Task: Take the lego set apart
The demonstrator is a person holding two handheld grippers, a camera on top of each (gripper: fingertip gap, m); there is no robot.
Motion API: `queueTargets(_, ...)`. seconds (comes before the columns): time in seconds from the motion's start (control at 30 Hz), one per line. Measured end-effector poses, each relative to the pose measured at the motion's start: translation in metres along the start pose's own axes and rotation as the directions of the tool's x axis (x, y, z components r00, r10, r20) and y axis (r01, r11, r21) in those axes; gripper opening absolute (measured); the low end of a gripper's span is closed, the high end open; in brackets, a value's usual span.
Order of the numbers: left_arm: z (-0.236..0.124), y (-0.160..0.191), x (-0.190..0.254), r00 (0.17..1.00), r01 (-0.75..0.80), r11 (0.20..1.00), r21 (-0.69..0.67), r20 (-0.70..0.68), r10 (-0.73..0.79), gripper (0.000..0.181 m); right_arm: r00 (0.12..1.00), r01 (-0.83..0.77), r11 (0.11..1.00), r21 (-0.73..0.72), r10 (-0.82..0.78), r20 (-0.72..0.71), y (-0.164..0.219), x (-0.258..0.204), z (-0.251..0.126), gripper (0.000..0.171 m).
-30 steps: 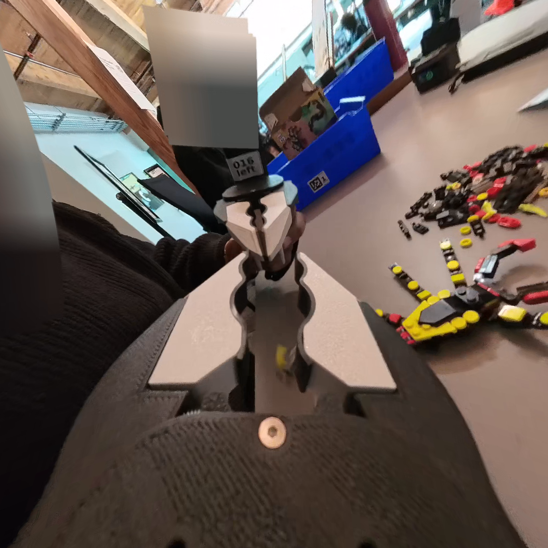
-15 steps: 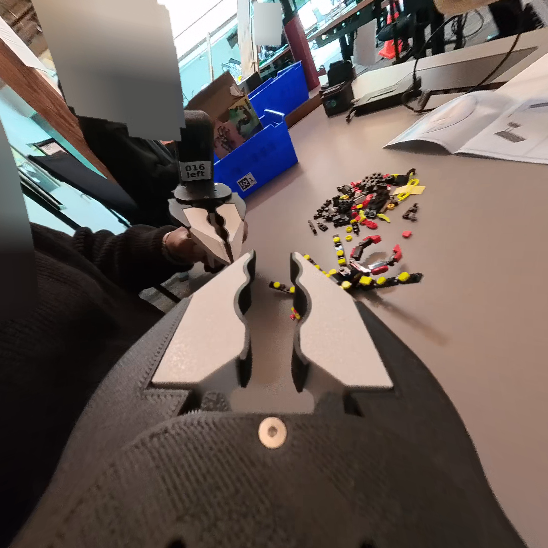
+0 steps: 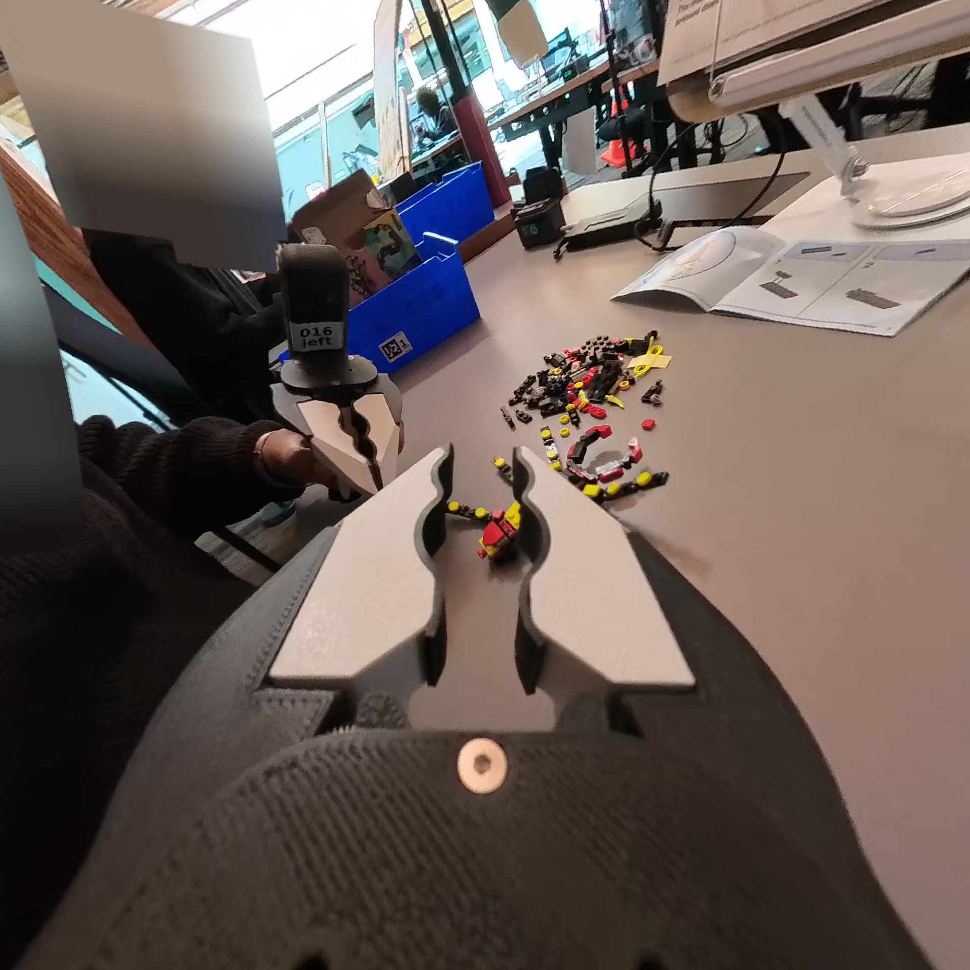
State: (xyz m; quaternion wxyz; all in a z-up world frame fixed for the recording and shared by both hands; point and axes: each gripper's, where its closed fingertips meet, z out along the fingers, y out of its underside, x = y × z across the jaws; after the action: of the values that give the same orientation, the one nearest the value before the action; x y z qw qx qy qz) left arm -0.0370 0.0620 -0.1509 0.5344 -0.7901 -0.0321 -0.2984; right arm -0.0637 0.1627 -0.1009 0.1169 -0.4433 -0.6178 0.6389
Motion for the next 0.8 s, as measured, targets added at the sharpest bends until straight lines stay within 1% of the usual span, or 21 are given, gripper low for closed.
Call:
queueTargets(0.1, 0.002, 0.007, 0.008, 1.0, 0.001, 1.0, 0.003, -0.002, -0.001, 0.0, 0.999, 0.004, 1.0, 0.026, -0.003, -0.051, 0.003, -0.002, -0.021, 0.021)
queueTargets(0.27, 0.0, 0.032, 0.035, 1.0, 0.021, 0.999, 0.026, 0.015, -0.022, 0.0, 0.988, -0.041, 0.996, 0.082, 0.052, -0.145, 0.026, -0.02, -0.071, 0.021)
queueTargets(0.4, 0.001, 0.057, 0.07, 0.998, 0.063, 0.997, 0.042, 0.009, -0.063, 0.003, 0.963, -0.019, 0.993, 0.118, 0.05, -0.264, 0.049, -0.045, -0.124, 0.023)
queueTargets(0.5, 0.002, 0.082, 0.101, 0.997, 0.079, 0.996, 0.047, 0.013, -0.08, 0.009, 0.939, -0.007, 0.985, 0.174, 0.066, -0.339, 0.062, -0.065, -0.166, 0.025)
queueTargets(0.63, 0.007, 0.111, 0.133, 0.996, 0.044, 0.999, 0.012, 0.072, -0.045, 0.016, 0.907, 0.012, 0.972, 0.235, 0.088, -0.411, 0.078, -0.096, -0.216, 0.029)
queueTargets(0.73, 0.018, 0.119, 0.153, 0.995, 0.019, 1.0, 0.009, 0.098, -0.02, 0.024, 0.867, 0.075, 0.971, 0.226, 0.049, -0.496, 0.088, -0.114, -0.247, 0.035)
queueTargets(0.8, 0.028, 0.123, 0.166, 0.995, 0.016, 1.0, 0.017, 0.1, -0.018, 0.032, 0.817, 0.148, 0.972, 0.18, -0.017, -0.576, 0.091, -0.12, -0.267, 0.047)
